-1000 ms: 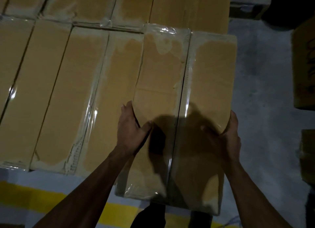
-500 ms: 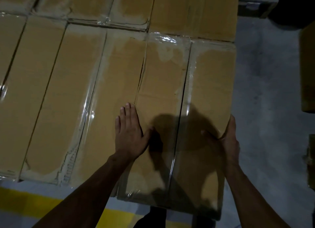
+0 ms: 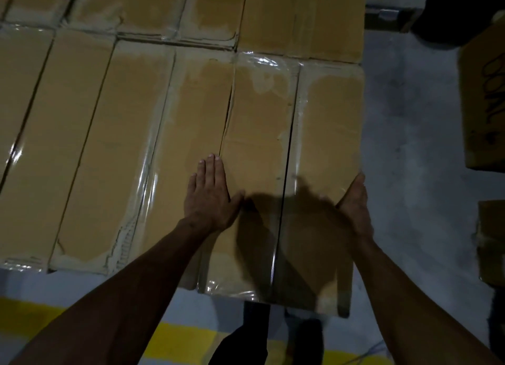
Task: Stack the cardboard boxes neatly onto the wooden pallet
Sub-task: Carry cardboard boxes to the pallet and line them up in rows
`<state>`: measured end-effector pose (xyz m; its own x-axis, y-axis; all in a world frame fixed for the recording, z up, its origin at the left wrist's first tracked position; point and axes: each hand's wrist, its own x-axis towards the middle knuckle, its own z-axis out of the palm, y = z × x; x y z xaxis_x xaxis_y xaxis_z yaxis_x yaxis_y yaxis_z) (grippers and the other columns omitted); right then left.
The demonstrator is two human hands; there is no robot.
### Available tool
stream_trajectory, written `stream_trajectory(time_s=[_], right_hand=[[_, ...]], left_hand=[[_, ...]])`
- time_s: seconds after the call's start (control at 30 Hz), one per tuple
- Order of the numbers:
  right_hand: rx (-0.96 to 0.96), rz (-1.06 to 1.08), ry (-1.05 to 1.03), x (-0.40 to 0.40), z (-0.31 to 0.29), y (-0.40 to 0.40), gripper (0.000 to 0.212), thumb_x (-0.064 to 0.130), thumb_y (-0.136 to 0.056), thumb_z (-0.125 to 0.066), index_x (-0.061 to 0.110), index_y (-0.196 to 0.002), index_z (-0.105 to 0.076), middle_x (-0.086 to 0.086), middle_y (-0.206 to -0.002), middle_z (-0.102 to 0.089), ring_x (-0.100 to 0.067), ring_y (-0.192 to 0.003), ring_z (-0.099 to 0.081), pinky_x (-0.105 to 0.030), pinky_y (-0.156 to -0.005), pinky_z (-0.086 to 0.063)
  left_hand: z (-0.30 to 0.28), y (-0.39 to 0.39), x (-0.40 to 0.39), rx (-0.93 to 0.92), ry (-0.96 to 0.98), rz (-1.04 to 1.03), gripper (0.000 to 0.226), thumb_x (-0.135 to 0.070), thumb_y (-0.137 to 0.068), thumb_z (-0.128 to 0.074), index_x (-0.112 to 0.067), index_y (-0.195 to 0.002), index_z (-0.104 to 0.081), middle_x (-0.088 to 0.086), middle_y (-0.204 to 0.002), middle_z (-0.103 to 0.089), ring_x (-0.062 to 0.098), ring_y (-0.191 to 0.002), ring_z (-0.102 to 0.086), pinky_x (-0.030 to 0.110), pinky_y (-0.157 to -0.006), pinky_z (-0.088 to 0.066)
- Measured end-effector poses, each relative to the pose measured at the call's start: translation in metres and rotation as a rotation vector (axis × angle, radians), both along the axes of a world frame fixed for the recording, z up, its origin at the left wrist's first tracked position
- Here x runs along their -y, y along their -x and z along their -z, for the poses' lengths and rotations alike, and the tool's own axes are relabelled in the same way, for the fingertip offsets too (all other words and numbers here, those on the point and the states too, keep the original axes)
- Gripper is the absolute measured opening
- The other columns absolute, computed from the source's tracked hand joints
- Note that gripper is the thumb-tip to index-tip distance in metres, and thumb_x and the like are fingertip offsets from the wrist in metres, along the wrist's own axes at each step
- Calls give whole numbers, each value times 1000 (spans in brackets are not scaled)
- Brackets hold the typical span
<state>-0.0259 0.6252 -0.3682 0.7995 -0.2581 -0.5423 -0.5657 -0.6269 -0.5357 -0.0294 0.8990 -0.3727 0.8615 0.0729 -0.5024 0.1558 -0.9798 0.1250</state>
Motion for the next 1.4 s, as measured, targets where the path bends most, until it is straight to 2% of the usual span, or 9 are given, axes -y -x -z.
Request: stream_trajectory(time_s=[0.1,0.17,0.27,0.53,0.63,0.7,0.83,1.0,1.4], right_hand=[[-79,-118,90,-4,-12,22,117,74,-77,-54,17,-159,7,-7,-167,4,-33,-151,-8,-62,-115,-22],[-70,-243,224,-6,-11,46,94,53,-96,-53,11,-158,5,-13,-166,7,-34,-153,-3,-61,-115,-24],[14,-377,348,-8,-6,79,85,35,-98,-59,1,-157,-7,-23,-164,-1,-40,-151,-8,-60,-113,-32],[7,-560,439,-8,-8,149,78,31,-89,-68,-6,-148,-32,-31,-157,-22,-46,-146,-23,-54,-103,-47],[1,-583,403,-4,-8,171,71,16,-86,-67,-10,-145,-35,-35,-154,-27,-51,-143,-26,-58,-101,-48],[-1,-620,396,-1,-7,182,72,11,-85,-67,-12,-145,-34,-37,-153,-26,-54,-143,-24,-61,-102,-46],[2,-682,398,4,-6,192,92,25,-86,-73,-8,-152,-19,-33,-160,-11,-48,-149,-6,-55,-114,-30],[29,-677,417,1,-5,195,77,9,-96,-55,-6,-155,-8,-31,-161,3,-46,-149,5,-52,-119,-20],[50,-692,434,0,0,199,79,-3,-92,-59,-9,-153,-10,-34,-159,1,-49,-149,2,-55,-116,-25]], left_hand=[[-13,14,-6,-49,13,55,87,-59,-98,-31,-10,-154,14,9,-163,17,27,-151,12,41,-121,-4],[-18,31,-10,-76,27,76,86,-56,-99,-35,-10,-155,13,10,-163,16,27,-151,10,41,-121,-6],[-26,61,-15,-111,38,104,84,-51,-100,-37,-9,-155,11,11,-163,15,28,-151,10,40,-121,-7],[-34,146,-34,-182,-46,311,88,-44,-99,-43,1,-153,9,18,-162,14,29,-151,11,35,-122,-1],[-39,167,-35,-196,-60,334,93,-37,-94,-52,0,-153,11,18,-162,16,29,-151,11,33,-121,-2],[-36,176,-37,-163,-89,354,92,-36,-96,-51,0,-153,12,20,-161,15,32,-151,8,36,-123,-6],[-28,182,-36,-51,-97,346,71,-30,-104,-35,2,-154,4,22,-162,5,34,-151,-3,41,-119,-22],[-26,180,-36,-3,-186,384,64,-30,-106,-30,-2,-155,-2,17,-164,-3,30,-151,-12,45,-102,-47],[-19,183,-35,15,-226,411,77,-22,-93,-51,5,-153,-11,24,-160,-15,37,-147,-21,50,-96,-50]])
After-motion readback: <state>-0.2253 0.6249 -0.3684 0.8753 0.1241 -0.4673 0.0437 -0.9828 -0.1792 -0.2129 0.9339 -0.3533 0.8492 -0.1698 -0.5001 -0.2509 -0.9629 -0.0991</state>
